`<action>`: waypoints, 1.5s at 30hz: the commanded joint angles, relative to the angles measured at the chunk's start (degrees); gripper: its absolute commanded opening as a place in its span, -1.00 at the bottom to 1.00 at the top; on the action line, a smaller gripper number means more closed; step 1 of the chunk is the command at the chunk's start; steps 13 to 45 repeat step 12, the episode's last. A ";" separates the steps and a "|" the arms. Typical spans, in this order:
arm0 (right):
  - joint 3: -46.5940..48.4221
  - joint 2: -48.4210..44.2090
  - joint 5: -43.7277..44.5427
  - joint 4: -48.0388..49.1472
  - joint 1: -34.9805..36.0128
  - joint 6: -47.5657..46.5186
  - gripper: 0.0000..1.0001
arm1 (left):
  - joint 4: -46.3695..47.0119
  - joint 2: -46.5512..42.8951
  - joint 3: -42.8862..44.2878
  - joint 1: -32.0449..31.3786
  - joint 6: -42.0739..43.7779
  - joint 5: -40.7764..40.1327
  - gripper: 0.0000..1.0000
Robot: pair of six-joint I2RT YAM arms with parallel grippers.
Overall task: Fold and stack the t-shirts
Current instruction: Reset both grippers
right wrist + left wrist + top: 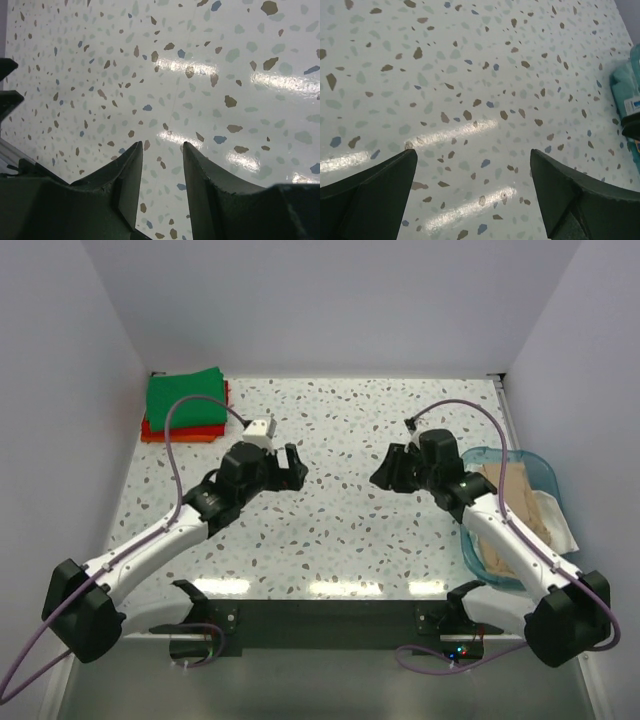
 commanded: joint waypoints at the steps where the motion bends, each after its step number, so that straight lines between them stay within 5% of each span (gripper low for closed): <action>1: -0.58 -3.35 4.38 -2.31 0.18 -2.18 -0.16 | 0.94 -1.86 -2.83 -3.11 -0.49 -4.64 1.00; 45: -1.81 -6.61 8.95 -3.55 0.18 -2.45 -0.17 | 1.38 -6.34 -5.31 -3.64 1.26 -4.46 1.00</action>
